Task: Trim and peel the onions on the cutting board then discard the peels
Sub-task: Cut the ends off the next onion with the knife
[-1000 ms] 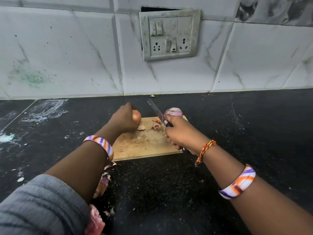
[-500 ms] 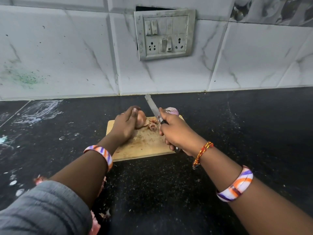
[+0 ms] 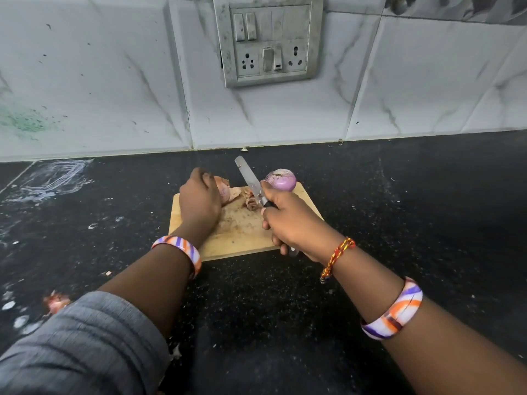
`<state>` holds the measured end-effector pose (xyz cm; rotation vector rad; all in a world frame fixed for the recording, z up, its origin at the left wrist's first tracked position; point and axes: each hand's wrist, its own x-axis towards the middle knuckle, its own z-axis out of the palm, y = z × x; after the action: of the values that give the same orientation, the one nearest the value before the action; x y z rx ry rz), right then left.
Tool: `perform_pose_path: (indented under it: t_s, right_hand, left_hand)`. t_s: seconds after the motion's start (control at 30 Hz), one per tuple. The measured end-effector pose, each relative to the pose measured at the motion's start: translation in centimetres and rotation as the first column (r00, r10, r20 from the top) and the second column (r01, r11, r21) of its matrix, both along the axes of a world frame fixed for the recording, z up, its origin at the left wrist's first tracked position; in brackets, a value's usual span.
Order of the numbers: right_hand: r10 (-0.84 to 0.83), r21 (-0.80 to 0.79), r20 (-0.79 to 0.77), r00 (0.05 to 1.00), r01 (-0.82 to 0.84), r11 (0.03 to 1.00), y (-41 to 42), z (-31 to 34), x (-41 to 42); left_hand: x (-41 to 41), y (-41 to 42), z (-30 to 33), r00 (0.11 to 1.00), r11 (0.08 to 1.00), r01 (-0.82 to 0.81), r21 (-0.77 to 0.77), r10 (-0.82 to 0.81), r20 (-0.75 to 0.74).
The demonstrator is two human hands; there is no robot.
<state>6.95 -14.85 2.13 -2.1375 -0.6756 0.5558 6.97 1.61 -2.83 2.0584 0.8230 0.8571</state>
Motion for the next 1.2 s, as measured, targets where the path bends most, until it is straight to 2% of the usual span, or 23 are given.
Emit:
perform_pose_path:
  t_s: [0.2,0.43,0.57,0.63,0.77,0.9,1.0,1.2]
  right_hand:
    - [0.047,0.015,0.048,0.998,-0.048,0.999,1.1,0.0,-0.6]
    - [0.117,-0.085,0.156,0.981,-0.104,0.991,1.1,0.1,-1.2]
    - [0.118,-0.116,0.178,0.977,-0.098,0.988,1.2,0.3,-1.1]
    - [0.140,-0.149,0.195,0.971,-0.111,0.983,1.5,0.5,-1.1]
    - [0.200,-0.266,0.360,0.911,-0.106,0.958,2.1,0.6,-2.1]
    - [0.213,-0.323,0.434,0.875,-0.070,0.944,2.7,0.2,-2.7]
    - [0.212,-0.325,0.418,0.883,-0.072,0.943,2.5,0.4,-2.3]
    - [0.163,-0.240,0.250,0.954,-0.102,0.965,1.8,1.6,-1.1]
  left_hand:
    - [0.0,0.2,-0.2,0.999,0.999,0.031,-0.026,-0.030,0.027]
    - [0.3,-0.5,0.0,0.998,0.998,0.067,0.009,-0.067,0.012]
    - [0.1,-0.8,-0.1,0.996,0.989,0.032,0.144,-0.020,-0.089]
    - [0.1,-0.2,-0.1,0.994,0.995,-0.017,0.103,0.028,-0.108]
    - [0.2,-0.3,-0.3,0.997,0.998,-0.025,0.065,0.029,-0.072]
    - [0.2,-0.6,-0.4,0.997,0.994,0.005,0.105,0.003,-0.081]
    - [0.2,-1.1,-0.2,0.996,0.988,0.030,0.148,-0.016,-0.093]
    - [0.1,-1.4,-0.2,0.985,0.984,0.025,0.177,0.005,-0.170]
